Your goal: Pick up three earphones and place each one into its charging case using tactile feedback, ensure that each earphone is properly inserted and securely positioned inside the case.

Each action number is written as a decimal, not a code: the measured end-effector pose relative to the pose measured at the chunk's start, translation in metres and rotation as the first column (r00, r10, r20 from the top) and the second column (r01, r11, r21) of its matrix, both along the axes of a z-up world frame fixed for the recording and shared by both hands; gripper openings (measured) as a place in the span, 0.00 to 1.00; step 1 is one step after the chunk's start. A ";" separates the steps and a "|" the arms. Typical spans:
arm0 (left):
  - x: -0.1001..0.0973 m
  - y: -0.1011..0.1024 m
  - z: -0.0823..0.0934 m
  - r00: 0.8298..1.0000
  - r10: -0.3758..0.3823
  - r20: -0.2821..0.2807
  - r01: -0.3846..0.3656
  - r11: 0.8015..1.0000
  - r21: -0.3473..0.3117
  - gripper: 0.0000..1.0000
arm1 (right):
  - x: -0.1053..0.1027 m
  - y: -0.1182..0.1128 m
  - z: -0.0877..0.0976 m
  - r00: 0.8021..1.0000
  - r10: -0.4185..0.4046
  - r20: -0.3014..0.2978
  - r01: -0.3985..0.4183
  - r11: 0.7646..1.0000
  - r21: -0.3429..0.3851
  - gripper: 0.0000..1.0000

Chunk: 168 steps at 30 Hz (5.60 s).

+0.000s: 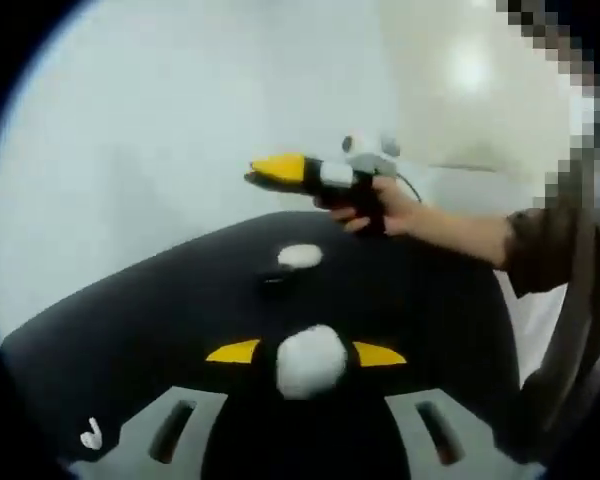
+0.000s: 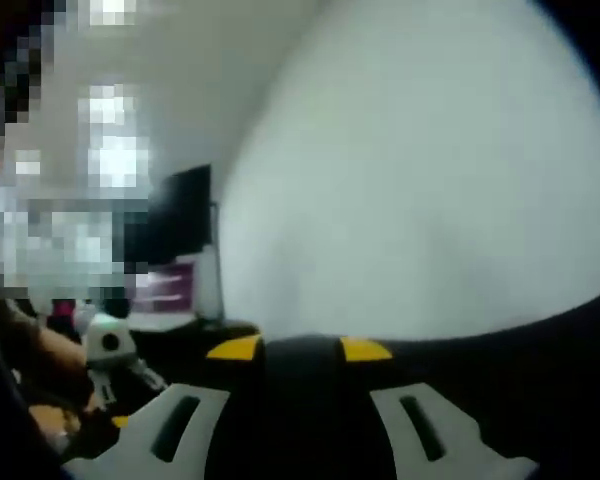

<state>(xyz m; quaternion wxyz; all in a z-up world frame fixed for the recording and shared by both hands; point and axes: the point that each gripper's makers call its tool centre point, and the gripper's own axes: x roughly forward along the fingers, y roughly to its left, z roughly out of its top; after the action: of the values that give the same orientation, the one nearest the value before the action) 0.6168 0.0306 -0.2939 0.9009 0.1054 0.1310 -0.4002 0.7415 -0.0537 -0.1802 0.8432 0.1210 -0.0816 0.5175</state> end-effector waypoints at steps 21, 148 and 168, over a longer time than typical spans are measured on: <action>-0.037 0.020 -0.020 0.987 -0.073 -0.141 0.087 0.991 0.097 0.20 | -0.164 0.055 -0.110 0.725 0.664 -0.183 -0.646 0.563 -0.515 0.28; -0.012 -0.004 0.000 0.972 -0.234 0.020 0.227 0.960 0.162 0.14 | -0.133 0.080 -0.141 0.819 0.563 -0.115 -0.511 0.622 -0.594 0.17; -0.016 -0.004 0.003 0.967 -0.249 -0.043 0.252 0.965 0.074 0.13 | -0.137 0.078 -0.142 0.802 0.596 -0.041 -0.486 0.610 -0.627 0.16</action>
<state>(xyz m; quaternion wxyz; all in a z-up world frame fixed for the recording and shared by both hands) 0.6012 0.0264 -0.2913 0.8358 0.1500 0.1474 -0.5071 0.6047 0.0243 -0.3217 0.6281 -0.1830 0.0577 0.7541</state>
